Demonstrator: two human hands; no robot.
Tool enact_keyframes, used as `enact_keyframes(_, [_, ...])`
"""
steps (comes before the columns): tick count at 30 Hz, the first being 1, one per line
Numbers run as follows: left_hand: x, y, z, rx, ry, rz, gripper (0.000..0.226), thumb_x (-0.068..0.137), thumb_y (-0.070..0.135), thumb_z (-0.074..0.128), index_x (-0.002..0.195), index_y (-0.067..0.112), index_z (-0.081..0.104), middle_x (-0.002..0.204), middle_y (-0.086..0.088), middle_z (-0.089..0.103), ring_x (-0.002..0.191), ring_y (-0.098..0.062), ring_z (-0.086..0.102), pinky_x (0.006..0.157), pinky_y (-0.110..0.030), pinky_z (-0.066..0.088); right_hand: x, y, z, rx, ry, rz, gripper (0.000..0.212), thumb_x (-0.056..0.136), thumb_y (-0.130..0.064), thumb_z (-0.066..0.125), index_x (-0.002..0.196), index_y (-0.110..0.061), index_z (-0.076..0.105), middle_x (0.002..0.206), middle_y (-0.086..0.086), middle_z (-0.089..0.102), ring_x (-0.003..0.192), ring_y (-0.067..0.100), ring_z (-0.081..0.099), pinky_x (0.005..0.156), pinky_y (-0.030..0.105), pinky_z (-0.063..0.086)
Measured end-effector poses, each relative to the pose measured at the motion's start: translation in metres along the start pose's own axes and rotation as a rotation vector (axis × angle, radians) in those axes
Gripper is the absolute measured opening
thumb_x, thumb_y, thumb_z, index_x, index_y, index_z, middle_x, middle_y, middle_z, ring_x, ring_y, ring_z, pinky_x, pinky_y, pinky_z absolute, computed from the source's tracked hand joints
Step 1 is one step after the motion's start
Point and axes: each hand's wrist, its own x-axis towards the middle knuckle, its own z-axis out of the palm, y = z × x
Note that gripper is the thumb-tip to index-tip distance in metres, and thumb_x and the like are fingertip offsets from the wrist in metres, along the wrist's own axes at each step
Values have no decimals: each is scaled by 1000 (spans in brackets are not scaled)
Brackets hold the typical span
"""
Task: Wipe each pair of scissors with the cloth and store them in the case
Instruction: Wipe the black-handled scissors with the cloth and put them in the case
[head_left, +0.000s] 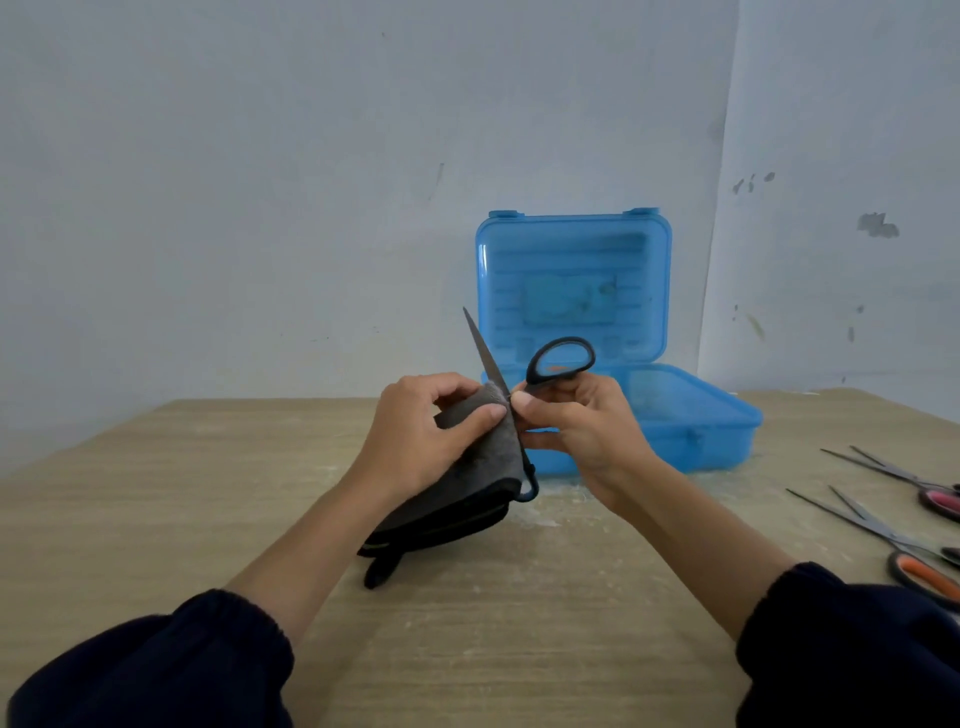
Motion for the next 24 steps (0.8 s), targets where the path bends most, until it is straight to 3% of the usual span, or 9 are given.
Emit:
enact_keyframes(3, [-1, -3, 2, 60, -89, 16, 34, 74, 51, 53, 87, 24, 68, 79, 7, 71, 77, -9, 65, 77, -30, 50, -1, -4, -1, -37, 5, 20, 5, 83, 3, 61, 80, 1, 64, 70, 9, 64, 60, 13, 65, 56, 22, 54])
enact_keyframes(5, [0, -7, -1, 68, -102, 15, 37, 72, 53, 50, 86, 24, 68, 79, 6, 71, 77, -11, 65, 78, -33, 51, 0, -8, -4, -46, 26, 30, 5, 84, 2, 61, 80, 0, 64, 70, 10, 65, 59, 13, 65, 55, 21, 54])
enact_keyframes(10, [3, -10, -3, -48, -76, -22, 17, 76, 37, 63, 82, 21, 68, 77, 9, 69, 74, -2, 62, 69, -9, 42, 3, -11, -10, -28, 67, 40, 7, 83, -1, 63, 77, -4, 65, 67, 6, 67, 60, 14, 65, 55, 22, 54])
enact_keyframes(13, [2, -8, 4, -75, -68, -22, 10, 80, 30, 66, 84, 20, 68, 78, 8, 69, 74, -3, 62, 67, -12, 44, 1, -3, 1, -62, 55, 30, 3, 81, -1, 65, 79, -2, 66, 67, 6, 67, 61, 15, 67, 57, 23, 53])
enact_keyframes(17, [0, -7, 4, -24, -81, 24, 22, 78, 39, 57, 83, 20, 67, 75, 6, 68, 71, -6, 61, 67, -22, 46, 0, -7, 2, -37, 109, 26, 6, 80, 0, 65, 75, -3, 66, 64, 6, 65, 58, 14, 65, 55, 19, 52])
enact_keyframes(24, [2, -14, -4, -64, -144, -17, 11, 84, 28, 62, 86, 22, 71, 75, 11, 69, 69, 6, 58, 65, -9, 42, 1, -15, -9, -41, 166, 58, 6, 81, -3, 65, 75, -4, 66, 67, 7, 63, 61, 15, 60, 53, 19, 53])
